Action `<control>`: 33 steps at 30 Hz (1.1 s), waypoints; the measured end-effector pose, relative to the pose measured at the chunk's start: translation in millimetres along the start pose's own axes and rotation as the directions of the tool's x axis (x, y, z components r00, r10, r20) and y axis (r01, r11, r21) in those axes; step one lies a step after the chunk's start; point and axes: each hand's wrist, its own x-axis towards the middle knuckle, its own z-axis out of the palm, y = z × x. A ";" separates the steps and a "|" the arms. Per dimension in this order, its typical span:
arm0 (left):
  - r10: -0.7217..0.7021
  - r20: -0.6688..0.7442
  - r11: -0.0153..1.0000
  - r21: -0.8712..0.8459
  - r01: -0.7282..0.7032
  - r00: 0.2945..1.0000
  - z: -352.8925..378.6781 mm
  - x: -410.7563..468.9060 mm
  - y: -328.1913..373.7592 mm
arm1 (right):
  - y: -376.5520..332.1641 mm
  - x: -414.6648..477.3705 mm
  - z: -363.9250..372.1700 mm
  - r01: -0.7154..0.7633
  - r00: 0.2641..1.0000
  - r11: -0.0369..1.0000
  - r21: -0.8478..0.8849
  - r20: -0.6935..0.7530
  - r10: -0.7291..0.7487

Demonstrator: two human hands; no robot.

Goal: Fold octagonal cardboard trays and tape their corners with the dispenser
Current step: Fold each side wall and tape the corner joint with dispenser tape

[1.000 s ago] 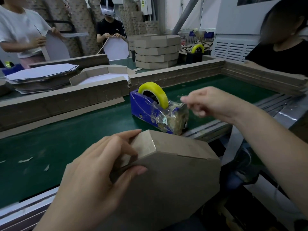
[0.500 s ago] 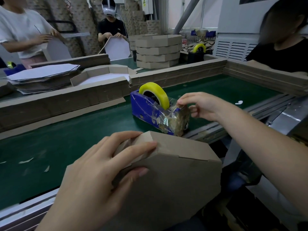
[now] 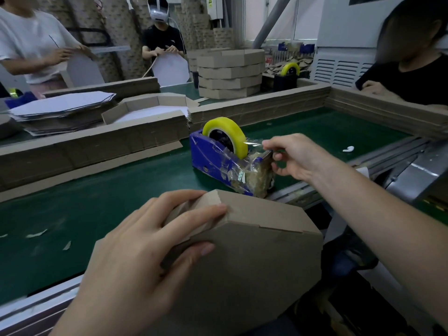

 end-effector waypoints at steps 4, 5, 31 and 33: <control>-0.020 -0.006 1.000 -0.019 0.020 1.000 -1.0 0.0 -2.8 | 4.6 0.0 1.5 0.044 0.999 0.994 0.099 -0.025 -0.041; -0.022 -0.005 1.000 -0.022 0.022 1.000 -0.5 -0.3 -3.6 | 5.5 0.3 1.3 0.048 0.999 0.992 0.117 -0.027 -0.045; -0.037 0.043 0.989 -0.142 0.043 0.998 3.0 6.9 -11.4 | 40.8 -8.9 -6.6 0.227 0.970 0.822 0.522 -0.041 -0.241; -0.034 0.044 0.988 -0.147 0.040 0.998 3.3 7.1 -11.7 | 43.6 -10.9 -5.3 0.247 0.964 0.822 0.513 -0.040 -0.264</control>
